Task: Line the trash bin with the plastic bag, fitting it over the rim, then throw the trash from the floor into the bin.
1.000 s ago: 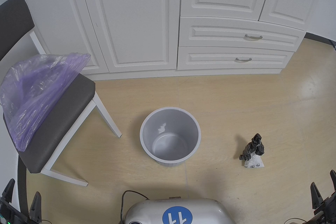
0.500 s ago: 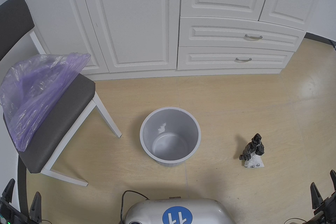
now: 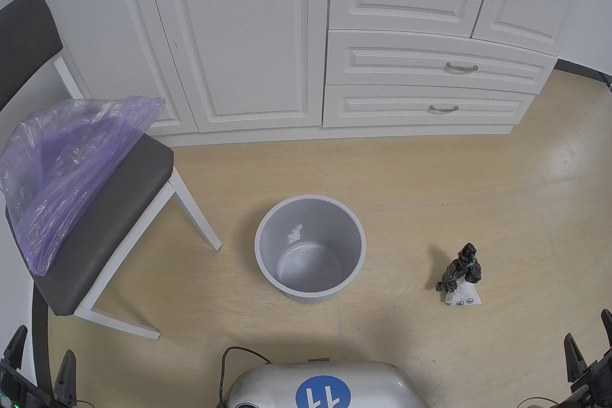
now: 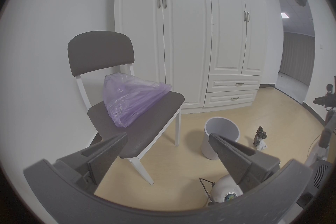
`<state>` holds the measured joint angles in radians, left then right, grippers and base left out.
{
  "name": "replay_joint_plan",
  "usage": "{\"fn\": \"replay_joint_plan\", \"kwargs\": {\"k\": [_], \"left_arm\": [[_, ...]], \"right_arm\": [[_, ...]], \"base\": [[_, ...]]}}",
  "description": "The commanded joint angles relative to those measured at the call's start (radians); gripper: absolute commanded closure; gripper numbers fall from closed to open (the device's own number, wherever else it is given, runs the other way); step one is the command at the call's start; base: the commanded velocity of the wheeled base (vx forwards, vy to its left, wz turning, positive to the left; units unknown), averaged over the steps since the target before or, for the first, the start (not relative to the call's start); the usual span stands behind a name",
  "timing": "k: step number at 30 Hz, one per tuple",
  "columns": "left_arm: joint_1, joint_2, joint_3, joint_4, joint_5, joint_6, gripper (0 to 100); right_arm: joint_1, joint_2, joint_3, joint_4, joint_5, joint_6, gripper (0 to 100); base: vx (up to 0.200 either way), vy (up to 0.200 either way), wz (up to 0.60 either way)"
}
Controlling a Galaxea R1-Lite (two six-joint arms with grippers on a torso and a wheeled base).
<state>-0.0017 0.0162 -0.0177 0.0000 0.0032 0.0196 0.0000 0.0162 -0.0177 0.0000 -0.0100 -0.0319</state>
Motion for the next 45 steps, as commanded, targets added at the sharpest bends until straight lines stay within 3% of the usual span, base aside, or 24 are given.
{"fn": "replay_joint_plan", "kwargs": {"k": [1,7,9,12,14,17,19,21,25,28,32,33,34,38,41,43,44,45], "left_arm": [[0.002,-0.016,0.018,-0.002,-0.006,0.002,0],[0.0,-0.016,0.018,0.0,-0.011,0.0,0],[0.0,-0.016,0.018,-0.005,0.018,-0.053,0],[0.0,-0.016,0.007,-0.08,0.038,-0.11,0],[0.0,-0.015,-0.016,-0.187,0.011,-0.109,0],[0.0,-0.015,-0.033,-0.166,-0.055,-0.059,0],[0.0,-0.015,-0.039,-0.152,-0.057,-0.043,0],[0.0,-0.016,-0.058,-0.137,-0.058,-0.035,0],[-0.008,0.01,-0.13,-0.086,-0.063,-0.035,0],[-0.011,0.045,-0.182,-0.06,-0.063,-0.033,0],[-0.004,0.257,-0.358,-0.023,-0.055,-0.023,0],[-0.004,0.257,-0.358,-0.023,-0.055,-0.023,0],[0.003,0.366,-0.436,-0.021,-0.049,-0.02,0],[0.042,0.631,-0.607,-0.021,0.052,-0.003,0],[0.08,0.748,-0.657,-0.021,0.077,0.034,0],[0.189,0.887,-0.706,-0.02,0.074,0.097,0],[0.203,0.9,-0.711,-0.02,0.072,0.105,0],[0.279,0.972,-0.729,-0.025,0.06,0.165,0]], "right_arm": [[-0.002,-0.013,0.018,-0.002,0.012,-0.023,0],[0.0,-0.016,0.018,-0.005,0.019,-0.014,0],[0.002,-0.015,0.018,-0.006,0.01,0.04,0],[0.0,-0.015,0.018,-0.006,0.007,0.029,0],[-0.002,-0.015,0.018,-0.012,0.015,-0.019,0],[-0.002,-0.015,0.018,-0.012,0.021,-0.033,0],[-0.002,-0.016,0.018,-0.014,0.021,-0.026,0],[0.0,-0.016,-0.01,-0.049,0.022,0.023,0],[0.005,0.079,-0.223,-0.1,0.071,0.31,0],[0.005,0.153,-0.249,-0.083,0.085,0.314,0],[0.044,0.393,-0.301,-0.089,0.09,0.221,0],[0.044,0.393,-0.301,-0.089,0.09,0.221,0],[0.049,0.501,-0.355,-0.091,0.091,0.205,0],[0.049,0.696,-0.458,-0.126,0.087,0.207,0],[0.049,0.755,-0.464,-0.173,0.087,0.207,0],[0.049,0.801,-0.447,-0.241,0.085,0.208,0],[0.049,0.805,-0.444,-0.245,0.085,0.208,0],[0.049,0.812,-0.43,-0.264,0.087,0.21,0]], "base": [[0.0,0.0,0.0],[0.0,0.0,0.0],[0.0,0.0,0.0],[0.0,0.0,0.0],[0.0,0.0,0.0],[0.0,0.0,0.0],[0.0,0.0,0.0],[0.0,0.0,0.0],[0.0,0.0,0.0],[0.0,0.0,0.0],[0.0,0.0,0.0],[0.0,0.0,0.0],[0.0,0.0,0.0],[0.0,0.0,0.0],[0.0,0.0,0.0],[0.0,0.0,0.0],[0.0,0.0,0.0],[0.0,0.0,0.0]]}}
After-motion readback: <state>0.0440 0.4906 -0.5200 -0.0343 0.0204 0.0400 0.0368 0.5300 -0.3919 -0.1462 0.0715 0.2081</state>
